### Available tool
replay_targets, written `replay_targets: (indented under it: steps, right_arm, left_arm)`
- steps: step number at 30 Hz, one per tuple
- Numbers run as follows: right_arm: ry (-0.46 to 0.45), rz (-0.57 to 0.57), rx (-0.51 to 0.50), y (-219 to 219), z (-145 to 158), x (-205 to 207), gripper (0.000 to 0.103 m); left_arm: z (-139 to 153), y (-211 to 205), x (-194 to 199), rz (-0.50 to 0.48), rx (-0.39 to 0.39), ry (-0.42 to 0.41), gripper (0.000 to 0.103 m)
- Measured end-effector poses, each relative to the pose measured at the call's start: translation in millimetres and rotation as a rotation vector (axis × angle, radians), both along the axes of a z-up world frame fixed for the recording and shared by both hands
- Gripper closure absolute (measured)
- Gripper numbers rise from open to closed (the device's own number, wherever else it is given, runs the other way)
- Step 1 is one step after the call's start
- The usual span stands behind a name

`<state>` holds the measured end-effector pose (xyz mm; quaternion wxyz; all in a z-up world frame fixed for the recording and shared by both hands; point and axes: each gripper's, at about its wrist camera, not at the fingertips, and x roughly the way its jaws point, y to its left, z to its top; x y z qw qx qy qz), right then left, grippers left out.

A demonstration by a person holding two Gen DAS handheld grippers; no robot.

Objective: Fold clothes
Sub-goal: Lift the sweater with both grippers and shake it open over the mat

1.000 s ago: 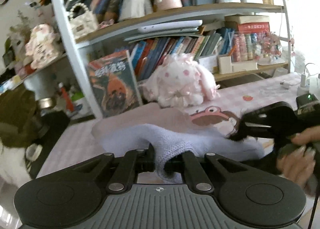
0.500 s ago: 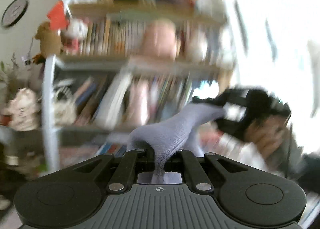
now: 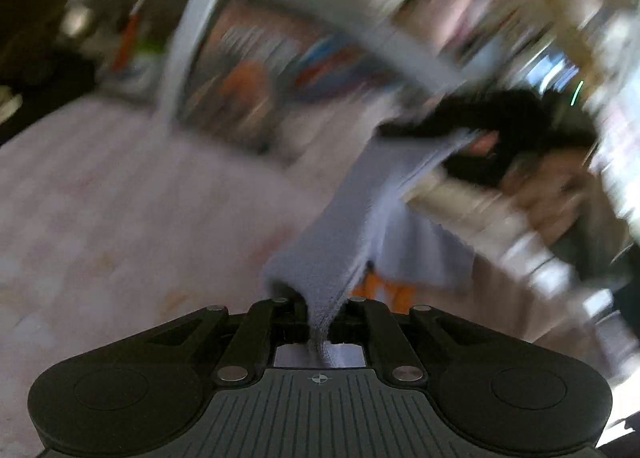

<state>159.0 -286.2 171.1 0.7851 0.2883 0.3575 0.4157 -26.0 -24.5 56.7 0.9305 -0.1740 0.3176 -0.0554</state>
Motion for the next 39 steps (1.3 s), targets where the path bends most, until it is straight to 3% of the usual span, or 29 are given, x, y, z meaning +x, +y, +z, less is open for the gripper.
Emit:
replay_targets:
  steps: [1, 5, 6, 7, 9, 16, 20, 23, 30, 35, 39]
  right_arm:
    - [0.022, 0.001, -0.053, 12, -13, 5, 0.094]
    - [0.109, 0.006, -0.265, 62, -67, 24, 0.088]
    - [0.131, 0.007, -0.319, 75, -80, 29, 0.081]
    - [0.137, 0.01, -0.358, 82, -91, 29, 0.068]
    - [0.082, 0.013, -0.371, 65, -94, 15, 0.057]
    - [0.005, -0.13, -0.455, -38, -104, -21, 0.056]
    - [0.041, -0.231, -0.519, -96, -121, -42, 0.057]
    - [0.073, -0.256, -0.508, -123, -134, -56, 0.058]
    - [0.011, -0.262, -0.545, -128, -133, -74, 0.06]
    - [-0.023, -0.225, -0.56, -127, -126, -82, 0.059]
    - [-0.02, -0.222, -0.57, -125, -130, -81, 0.059]
  left_arm:
    - [-12, 5, 7, 0.019, 0.048, 0.046, 0.097]
    - [-23, 26, 23, 0.047, 0.068, 0.139, 0.089]
    - [-21, 27, 25, 0.039, 0.092, 0.144, 0.088]
    - [-21, 26, 25, 0.028, 0.111, 0.146, 0.085]
    - [-22, 26, 25, 0.02, 0.149, 0.143, 0.083]
    - [-9, 36, 13, 0.137, 0.242, 0.066, 0.075]
    - [9, 24, 13, 0.113, 0.211, 0.01, 0.073]
    - [10, -8, 21, 0.018, 0.204, 0.006, 0.068]
    - [-10, -88, 30, -0.172, 0.26, 0.02, 0.066]
    - [-23, -125, 32, -0.258, 0.303, 0.046, 0.056]
    - [-38, -148, 45, -0.28, 0.447, 0.073, 0.056]
